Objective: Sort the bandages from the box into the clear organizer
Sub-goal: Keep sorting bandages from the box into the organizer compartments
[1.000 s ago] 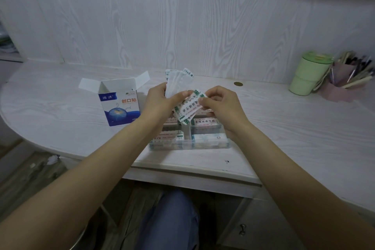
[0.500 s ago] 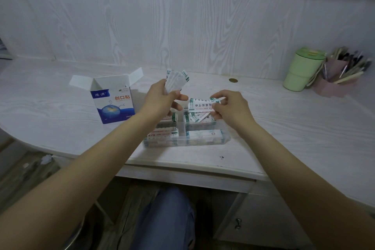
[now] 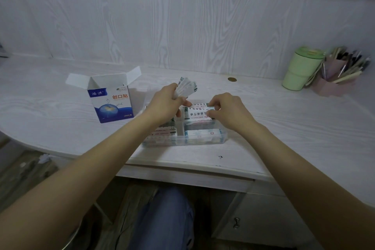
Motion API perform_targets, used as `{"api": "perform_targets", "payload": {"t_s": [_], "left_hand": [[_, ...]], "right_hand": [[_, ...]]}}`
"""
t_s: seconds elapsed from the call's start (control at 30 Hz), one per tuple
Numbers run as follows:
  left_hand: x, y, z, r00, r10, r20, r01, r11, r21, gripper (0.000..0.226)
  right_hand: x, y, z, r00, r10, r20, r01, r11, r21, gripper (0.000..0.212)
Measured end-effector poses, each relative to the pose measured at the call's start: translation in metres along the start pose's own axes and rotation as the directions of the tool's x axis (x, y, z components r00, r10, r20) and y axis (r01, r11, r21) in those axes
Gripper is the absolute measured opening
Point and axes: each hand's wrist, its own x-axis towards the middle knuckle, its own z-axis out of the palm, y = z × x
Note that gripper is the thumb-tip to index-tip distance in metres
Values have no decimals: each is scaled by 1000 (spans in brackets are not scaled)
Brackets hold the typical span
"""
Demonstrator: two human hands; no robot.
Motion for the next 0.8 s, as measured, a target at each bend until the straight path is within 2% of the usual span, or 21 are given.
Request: {"api": "perform_targets", "payload": {"t_s": [0.3, 0.47, 0.8], "left_hand": [[1, -1, -2, 998, -29, 57, 27, 999, 46, 11], [-1, 0, -2, 996, -15, 89, 6, 996, 92, 9], [-3, 3, -4, 995, -28, 98, 22, 998, 63, 13]], "right_hand": [[3, -3, 0, 996, 67, 58, -57, 985, -160, 26], [2, -6, -3, 996, 41, 75, -27, 983, -180, 16], [5, -8, -1, 995, 43, 93, -25, 982, -185, 17]]}}
